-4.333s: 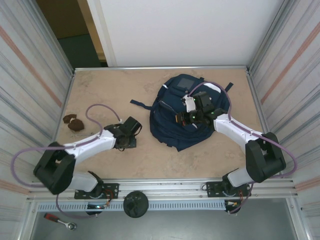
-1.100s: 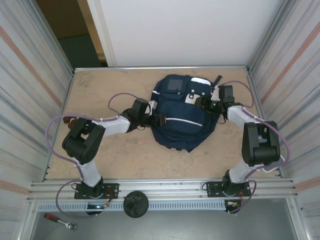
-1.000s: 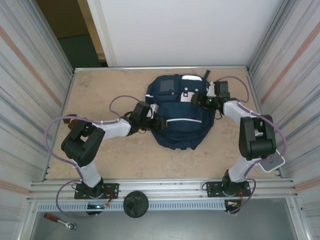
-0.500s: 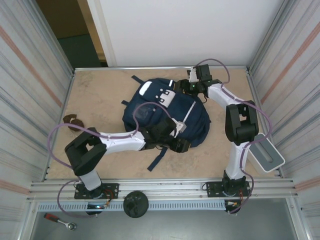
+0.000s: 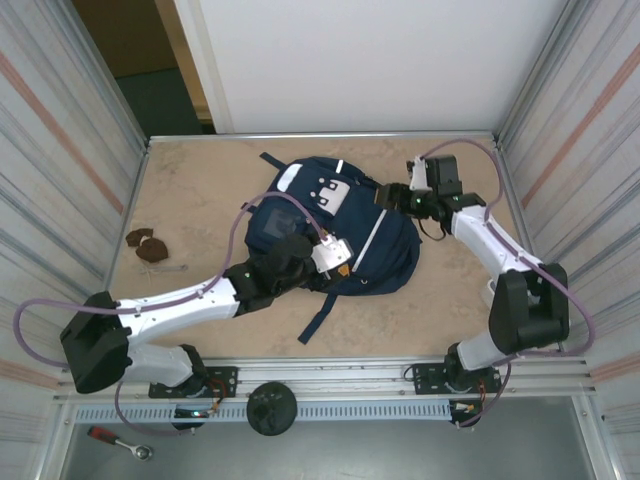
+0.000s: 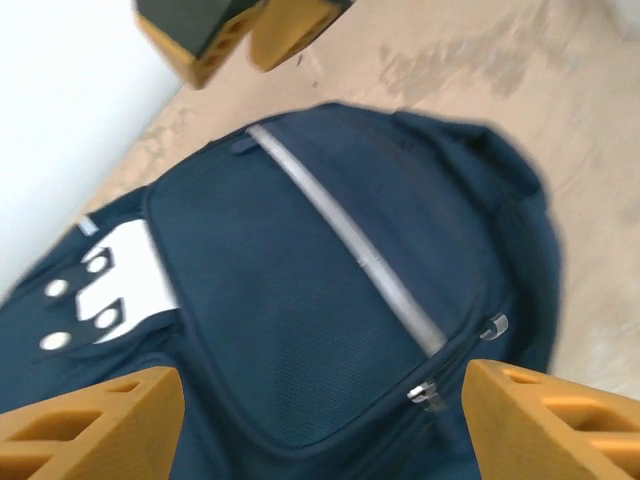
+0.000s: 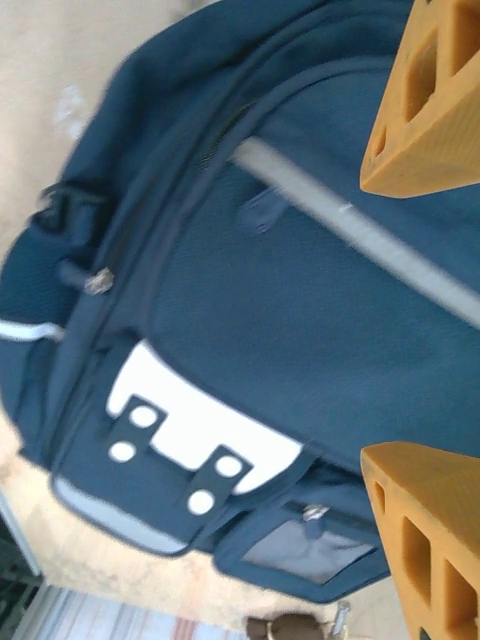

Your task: Pack books, pencil case, and school supplies into a backpack

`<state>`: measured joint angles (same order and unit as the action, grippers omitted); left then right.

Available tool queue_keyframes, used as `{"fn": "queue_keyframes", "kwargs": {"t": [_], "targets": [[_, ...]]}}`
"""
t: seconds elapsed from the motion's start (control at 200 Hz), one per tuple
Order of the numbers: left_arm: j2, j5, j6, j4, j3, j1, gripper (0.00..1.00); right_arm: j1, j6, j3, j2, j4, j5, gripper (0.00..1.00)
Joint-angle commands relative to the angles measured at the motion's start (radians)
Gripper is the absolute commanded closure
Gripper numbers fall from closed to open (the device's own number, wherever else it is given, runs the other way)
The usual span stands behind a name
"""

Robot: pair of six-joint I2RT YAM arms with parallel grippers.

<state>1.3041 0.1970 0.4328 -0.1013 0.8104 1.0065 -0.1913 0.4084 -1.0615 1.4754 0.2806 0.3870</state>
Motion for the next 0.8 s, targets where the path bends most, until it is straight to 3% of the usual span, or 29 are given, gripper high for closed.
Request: {"fn": "queue_keyframes", "kwargs": {"t": [0.0,0.16,0.301,0.436,0.636,0.797], "targets": [[0.023,0.064,0.348,-0.083,-0.011,-0.015,0.23,0.024,-0.008,0.097,-0.087,-0.005,-0.031,0.31],[0.072,0.025,0.491,-0.08,0.008,-0.035,0.18,0.032,-0.024,0.233,-0.249,-0.011,-0.103,0.18],[0.102,0.009,0.609,-0.144,-0.008,-0.058,0.13,0.019,0.008,0.349,-0.397,-0.097,-0.132,0.0],[0.112,-0.024,0.693,-0.113,-0.006,-0.067,0.11,0.012,0.008,0.403,-0.444,-0.108,-0.135,0.01],[0.147,-0.111,0.751,0.052,0.033,-0.094,0.11,0.009,0.007,0.364,-0.38,-0.044,0.043,0.0],[0.185,-0.153,0.779,0.143,0.07,-0.117,0.14,-0.012,-0.036,0.354,-0.34,0.016,0.074,0.03]]}}
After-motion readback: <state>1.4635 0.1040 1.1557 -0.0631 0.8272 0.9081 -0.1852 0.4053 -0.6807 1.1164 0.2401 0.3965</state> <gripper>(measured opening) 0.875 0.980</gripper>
